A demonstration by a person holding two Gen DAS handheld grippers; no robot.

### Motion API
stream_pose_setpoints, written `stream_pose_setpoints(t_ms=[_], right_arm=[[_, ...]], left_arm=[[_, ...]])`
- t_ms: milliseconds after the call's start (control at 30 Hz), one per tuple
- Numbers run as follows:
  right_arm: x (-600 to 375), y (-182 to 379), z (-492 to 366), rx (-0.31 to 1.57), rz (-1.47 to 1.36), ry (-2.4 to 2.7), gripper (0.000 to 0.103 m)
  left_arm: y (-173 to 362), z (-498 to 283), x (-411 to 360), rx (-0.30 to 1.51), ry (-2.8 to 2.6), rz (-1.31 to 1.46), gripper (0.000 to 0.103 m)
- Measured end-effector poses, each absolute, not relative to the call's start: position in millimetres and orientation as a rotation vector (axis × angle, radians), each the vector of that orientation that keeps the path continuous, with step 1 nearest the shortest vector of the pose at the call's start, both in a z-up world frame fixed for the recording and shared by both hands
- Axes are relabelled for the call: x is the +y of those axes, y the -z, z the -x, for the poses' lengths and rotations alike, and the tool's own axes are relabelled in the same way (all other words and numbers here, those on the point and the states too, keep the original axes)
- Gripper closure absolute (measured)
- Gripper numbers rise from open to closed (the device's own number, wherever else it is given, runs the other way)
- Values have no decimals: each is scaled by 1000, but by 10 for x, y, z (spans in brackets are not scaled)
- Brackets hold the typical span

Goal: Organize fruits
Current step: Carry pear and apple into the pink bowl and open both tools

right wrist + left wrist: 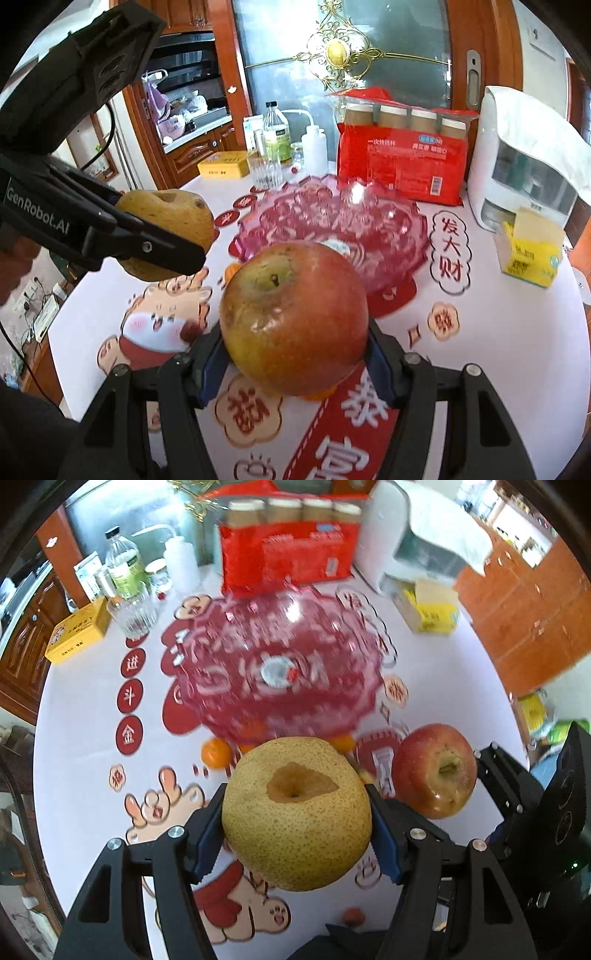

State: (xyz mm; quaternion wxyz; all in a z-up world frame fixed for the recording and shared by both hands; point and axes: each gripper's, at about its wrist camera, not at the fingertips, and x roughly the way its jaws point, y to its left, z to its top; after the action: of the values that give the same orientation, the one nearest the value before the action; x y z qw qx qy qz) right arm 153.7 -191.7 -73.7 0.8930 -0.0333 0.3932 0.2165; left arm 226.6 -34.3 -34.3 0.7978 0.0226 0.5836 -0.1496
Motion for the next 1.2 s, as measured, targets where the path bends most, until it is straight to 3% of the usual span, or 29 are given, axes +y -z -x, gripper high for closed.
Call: stream_pose_setpoints(t_ms=[300, 567, 1200], right_arm=[[-1841, 908, -2199, 921, 1, -368, 38], [-1867, 1225, -2623, 1015, -48, -287, 38], [-1815, 1378, -2765, 1087, -69, -250, 37]], left_arm=[[583, -2868, -222, 1187, 272, -11, 36], [995, -3231, -243, 1257, 268, 49, 36], [1340, -3324, -111, 1329, 207, 132, 34]])
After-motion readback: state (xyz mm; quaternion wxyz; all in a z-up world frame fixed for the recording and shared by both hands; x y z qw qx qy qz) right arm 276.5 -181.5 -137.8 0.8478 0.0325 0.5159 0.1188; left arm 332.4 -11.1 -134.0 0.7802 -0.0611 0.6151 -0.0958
